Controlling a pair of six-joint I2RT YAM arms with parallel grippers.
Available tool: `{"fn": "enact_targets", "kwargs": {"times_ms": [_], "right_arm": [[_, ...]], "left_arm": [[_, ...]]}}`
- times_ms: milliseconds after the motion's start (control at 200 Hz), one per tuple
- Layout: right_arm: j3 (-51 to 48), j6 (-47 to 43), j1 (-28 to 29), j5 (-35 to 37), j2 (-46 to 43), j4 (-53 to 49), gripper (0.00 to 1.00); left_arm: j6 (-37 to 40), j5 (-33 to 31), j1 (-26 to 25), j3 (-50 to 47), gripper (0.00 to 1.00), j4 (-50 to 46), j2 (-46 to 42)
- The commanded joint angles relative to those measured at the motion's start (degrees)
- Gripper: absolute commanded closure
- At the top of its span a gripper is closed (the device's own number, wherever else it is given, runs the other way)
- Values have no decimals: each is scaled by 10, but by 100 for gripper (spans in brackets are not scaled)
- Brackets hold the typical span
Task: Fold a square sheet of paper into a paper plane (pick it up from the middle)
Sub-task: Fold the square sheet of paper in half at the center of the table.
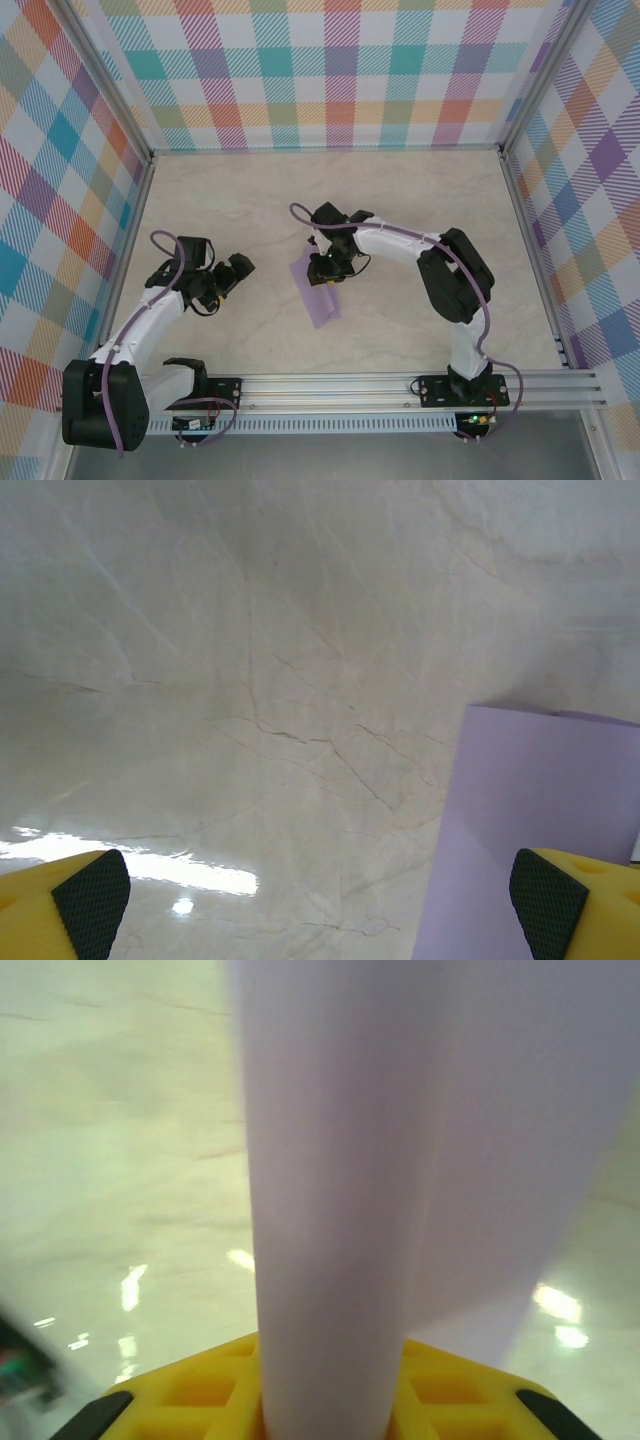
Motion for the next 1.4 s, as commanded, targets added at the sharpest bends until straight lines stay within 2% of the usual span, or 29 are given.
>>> {"fn": "enact_targets", "kwargs": {"times_ms": [0, 120, 180, 360, 885, 1270, 1395], "right_arm": [[-27, 100, 2, -168, -42, 140, 72], [-54, 138, -7, -189, -41, 190, 71], [-60, 143, -11, -183, -32, 182, 70], [-73, 117, -11, -87, -15, 134, 60], [-61, 91, -11, 123, -24, 32, 30], [-59, 76, -15, 173, -39, 4, 28], [-63, 66, -22, 181, -42, -3, 31]], "left_arm": [[-18, 56, -10, -13, 0, 51, -14], [-49, 93, -20, -32, 0, 101, -23], [-74, 107, -25, -45, 1, 147, -25], [-120, 115, -52, -75, 6, 210, -16], [-125, 103, -125, -58, 14, 244, 62], [-127, 78, -194, -16, 21, 274, 145], [-130, 69, -215, 3, 23, 284, 169]]}}
